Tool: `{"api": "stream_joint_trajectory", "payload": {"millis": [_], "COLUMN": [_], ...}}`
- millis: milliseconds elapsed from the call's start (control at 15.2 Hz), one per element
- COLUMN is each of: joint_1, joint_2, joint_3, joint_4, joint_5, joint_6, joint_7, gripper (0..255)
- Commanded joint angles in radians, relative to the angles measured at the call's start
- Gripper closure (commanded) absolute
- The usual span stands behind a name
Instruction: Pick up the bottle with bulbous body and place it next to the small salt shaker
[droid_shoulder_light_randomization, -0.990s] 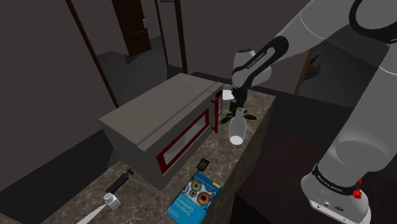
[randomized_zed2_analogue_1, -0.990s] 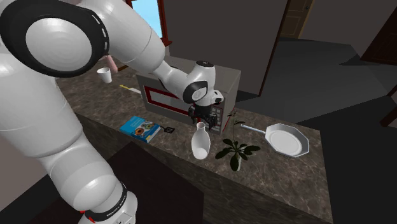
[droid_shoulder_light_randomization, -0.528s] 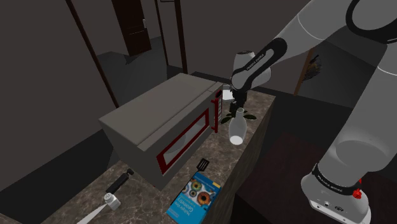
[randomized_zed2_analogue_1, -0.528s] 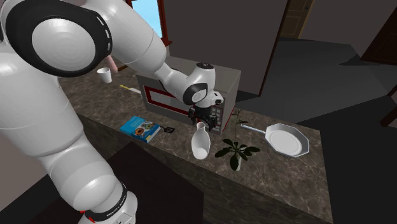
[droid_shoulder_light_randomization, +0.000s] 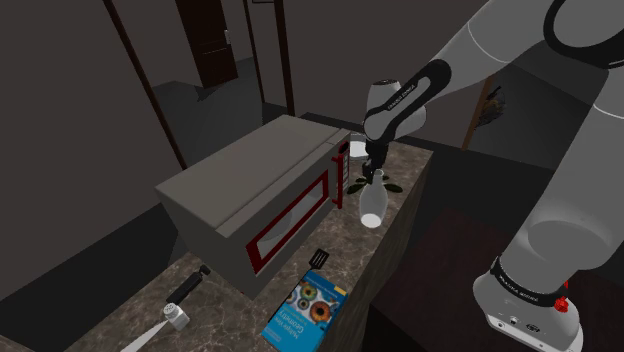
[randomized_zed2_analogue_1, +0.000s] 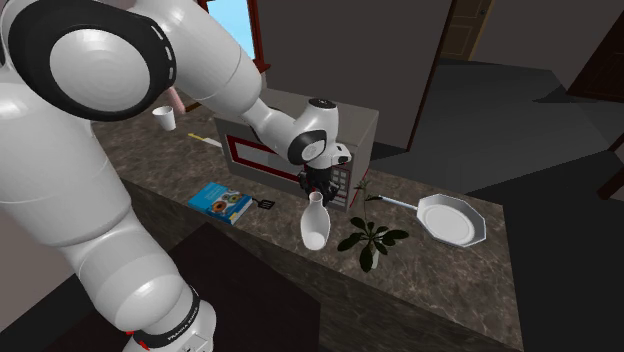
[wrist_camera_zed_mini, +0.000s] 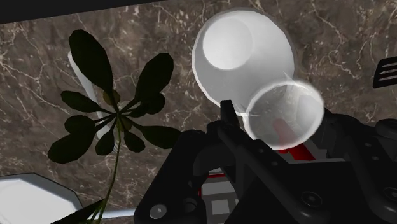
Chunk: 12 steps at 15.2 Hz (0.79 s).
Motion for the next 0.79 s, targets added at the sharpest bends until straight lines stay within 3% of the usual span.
{"api": "stream_joint_trajectory", "payload": {"millis": [0,726], "joint_1": [0.000,0.000], "joint_2": [0.001,-0.095], "joint_3": [0.000,-0.001], "joint_4": [-0.001,0.030], "joint_5": [0.000,-0.021], "joint_6": [0.000,-0.126], "joint_7": [0.000,0.017], "gripper": [255,255]}}
